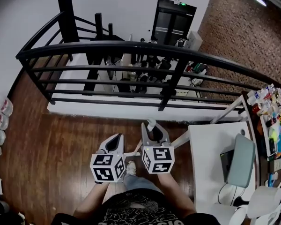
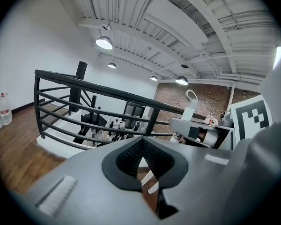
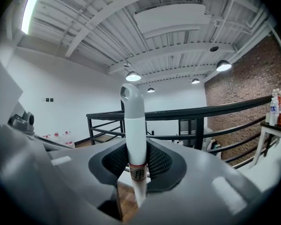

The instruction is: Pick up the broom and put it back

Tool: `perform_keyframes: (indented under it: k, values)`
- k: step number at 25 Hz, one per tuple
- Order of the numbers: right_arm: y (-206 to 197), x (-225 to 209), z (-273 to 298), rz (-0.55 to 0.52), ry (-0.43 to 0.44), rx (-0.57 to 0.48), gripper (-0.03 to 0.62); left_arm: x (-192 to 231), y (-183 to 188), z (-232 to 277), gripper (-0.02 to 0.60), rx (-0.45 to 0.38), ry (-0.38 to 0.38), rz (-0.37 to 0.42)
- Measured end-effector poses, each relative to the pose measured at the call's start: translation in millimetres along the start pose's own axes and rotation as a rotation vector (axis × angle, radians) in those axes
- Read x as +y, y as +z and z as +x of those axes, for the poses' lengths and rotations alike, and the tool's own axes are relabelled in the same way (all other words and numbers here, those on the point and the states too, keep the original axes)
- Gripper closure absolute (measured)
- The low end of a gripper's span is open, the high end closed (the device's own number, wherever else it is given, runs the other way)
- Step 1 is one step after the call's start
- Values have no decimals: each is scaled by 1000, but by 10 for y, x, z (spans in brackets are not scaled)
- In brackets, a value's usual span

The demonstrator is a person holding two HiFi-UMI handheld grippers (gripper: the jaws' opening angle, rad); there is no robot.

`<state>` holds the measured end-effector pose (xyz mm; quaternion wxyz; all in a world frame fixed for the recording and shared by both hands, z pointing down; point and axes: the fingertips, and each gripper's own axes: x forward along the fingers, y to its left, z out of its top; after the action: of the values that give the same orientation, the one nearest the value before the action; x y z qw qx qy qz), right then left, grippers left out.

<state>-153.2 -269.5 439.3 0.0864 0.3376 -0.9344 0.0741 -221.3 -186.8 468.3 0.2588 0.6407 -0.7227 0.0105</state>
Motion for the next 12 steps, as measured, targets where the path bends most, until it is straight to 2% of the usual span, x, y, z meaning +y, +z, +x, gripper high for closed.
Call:
perform_keyframes:
  k: [7,12]
  values:
    - [-57,-154,644,15,23,49,511,258,213,507,577,37,33,-1]
    - [-108,-318,1060,34,18,59,511,401,407,904,577,40,52,34]
